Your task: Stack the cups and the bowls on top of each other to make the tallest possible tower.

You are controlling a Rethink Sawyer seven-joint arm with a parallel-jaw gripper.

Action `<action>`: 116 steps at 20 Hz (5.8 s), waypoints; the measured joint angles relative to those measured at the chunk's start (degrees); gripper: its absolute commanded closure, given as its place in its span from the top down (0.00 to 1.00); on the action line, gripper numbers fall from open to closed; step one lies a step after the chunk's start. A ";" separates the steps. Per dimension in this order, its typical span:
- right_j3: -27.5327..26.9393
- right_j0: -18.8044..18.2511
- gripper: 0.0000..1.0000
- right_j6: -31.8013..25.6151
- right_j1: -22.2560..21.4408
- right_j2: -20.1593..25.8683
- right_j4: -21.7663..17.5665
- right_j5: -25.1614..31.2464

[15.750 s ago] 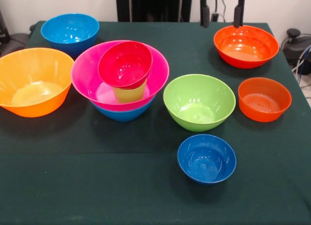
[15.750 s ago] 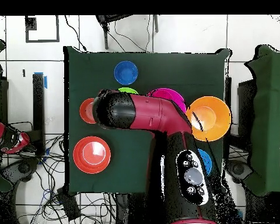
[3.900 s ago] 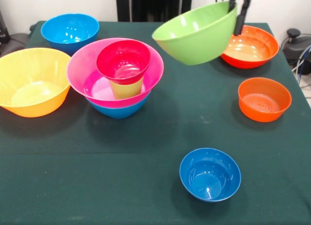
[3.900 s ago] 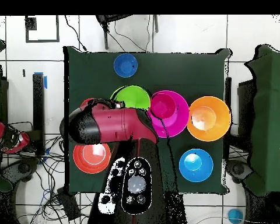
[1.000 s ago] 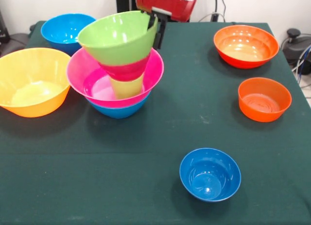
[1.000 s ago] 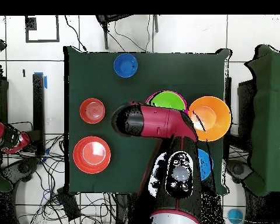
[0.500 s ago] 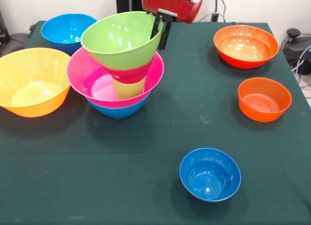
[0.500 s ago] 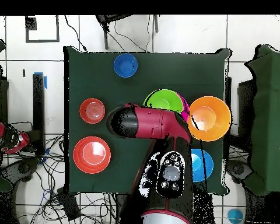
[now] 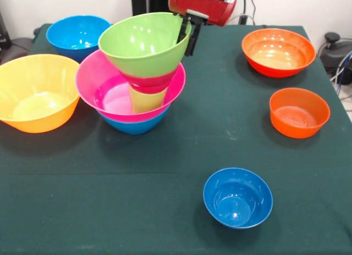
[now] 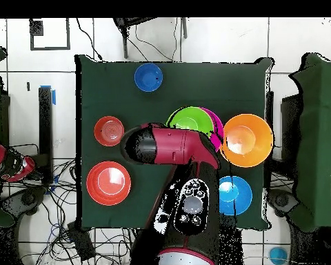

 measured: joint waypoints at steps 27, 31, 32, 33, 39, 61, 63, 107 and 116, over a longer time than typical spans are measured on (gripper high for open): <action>-1.62 0.47 1.00 0.00 2.32 -2.91 -0.07 0.01; -1.62 0.48 1.00 0.00 3.03 -2.90 -0.06 0.01; -1.62 0.47 1.00 0.00 3.23 -2.90 -0.06 0.01; -1.62 0.48 1.00 0.00 3.55 -2.91 -0.06 0.01; -1.62 0.51 1.00 0.00 4.21 -2.90 -0.07 0.00; -0.80 1.70 1.00 0.00 -0.21 -2.91 -0.05 0.05; -0.72 1.70 1.00 0.00 -0.69 -2.90 -0.05 0.10; -15.34 -2.56 1.00 0.00 -0.22 3.88 11.65 10.76; -17.86 -5.06 1.00 0.00 1.30 4.95 11.65 15.81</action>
